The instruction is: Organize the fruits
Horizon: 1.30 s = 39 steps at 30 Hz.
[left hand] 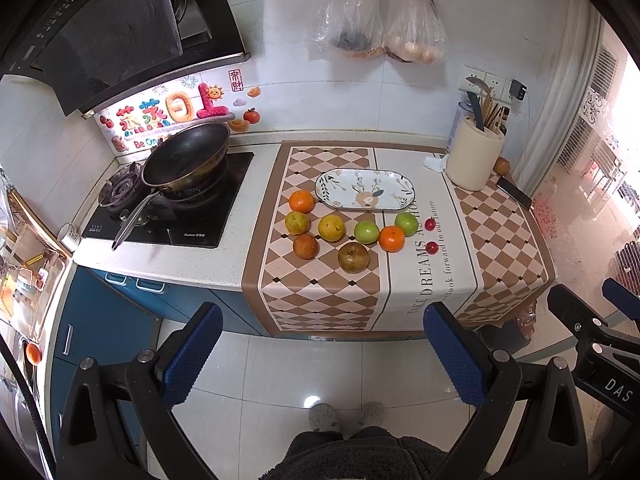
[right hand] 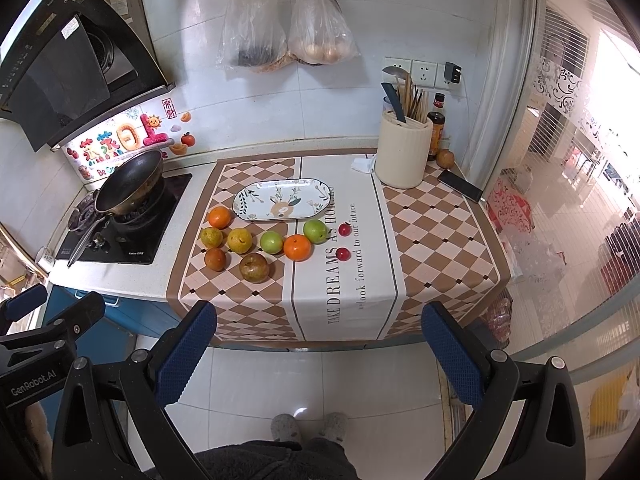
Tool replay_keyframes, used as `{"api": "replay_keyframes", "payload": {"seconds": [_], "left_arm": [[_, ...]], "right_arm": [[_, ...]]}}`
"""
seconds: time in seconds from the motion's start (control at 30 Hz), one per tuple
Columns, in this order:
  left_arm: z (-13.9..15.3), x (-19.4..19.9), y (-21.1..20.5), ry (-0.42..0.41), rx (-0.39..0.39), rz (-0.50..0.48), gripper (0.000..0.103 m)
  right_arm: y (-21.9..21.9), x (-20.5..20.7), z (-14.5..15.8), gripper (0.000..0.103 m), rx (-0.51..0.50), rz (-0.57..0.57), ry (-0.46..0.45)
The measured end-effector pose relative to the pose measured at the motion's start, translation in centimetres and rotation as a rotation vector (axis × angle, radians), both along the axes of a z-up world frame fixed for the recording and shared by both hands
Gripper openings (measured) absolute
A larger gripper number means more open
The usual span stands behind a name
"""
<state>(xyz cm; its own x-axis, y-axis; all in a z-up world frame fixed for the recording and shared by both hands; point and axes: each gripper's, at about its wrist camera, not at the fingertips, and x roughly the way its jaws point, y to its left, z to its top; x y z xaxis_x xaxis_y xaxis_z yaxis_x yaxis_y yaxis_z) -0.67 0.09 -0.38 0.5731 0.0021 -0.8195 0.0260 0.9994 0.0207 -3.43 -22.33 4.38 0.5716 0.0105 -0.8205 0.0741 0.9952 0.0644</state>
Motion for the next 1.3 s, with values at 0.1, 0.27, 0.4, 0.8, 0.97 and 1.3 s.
{"api": "replay_keyframes", "payload": {"seconds": [0.1, 0.27, 0.4, 0.8, 0.97, 1.3], "left_arm": [[0.0, 0.0, 0.1, 0.0, 0.0, -0.001, 0.103], [0.0, 0.0, 0.1, -0.002, 0.001, 0.0, 0.103], [0.0, -0.1, 0.2, -0.004, 0.0, 0.002, 0.103], [0.3, 0.2, 0.5, -0.012, 0.004, 0.016, 0.103], [-0.2, 2.8, 1.5, -0.082, 0.051, 0.112, 0.103], [-7.1, 9.3, 5.1, -0.026, 0.202, 0.299, 0.103]], "right_arm": [[0.0, -0.1, 0.0, 0.103, 0.0, 0.001, 0.001], [0.0, -0.1, -0.1, 0.103, 0.002, 0.0, -0.001], [0.0, -0.1, -0.1, 0.103, 0.003, 0.001, -0.001], [-0.7, 0.5, 0.1, 0.103, 0.029, 0.008, 0.001], [-2.3, 2.4, -1.7, 0.103, 0.064, 0.011, -0.054], [-2.1, 11.3, -10.8, 0.103, 0.219, 0.056, 0.064]]}}
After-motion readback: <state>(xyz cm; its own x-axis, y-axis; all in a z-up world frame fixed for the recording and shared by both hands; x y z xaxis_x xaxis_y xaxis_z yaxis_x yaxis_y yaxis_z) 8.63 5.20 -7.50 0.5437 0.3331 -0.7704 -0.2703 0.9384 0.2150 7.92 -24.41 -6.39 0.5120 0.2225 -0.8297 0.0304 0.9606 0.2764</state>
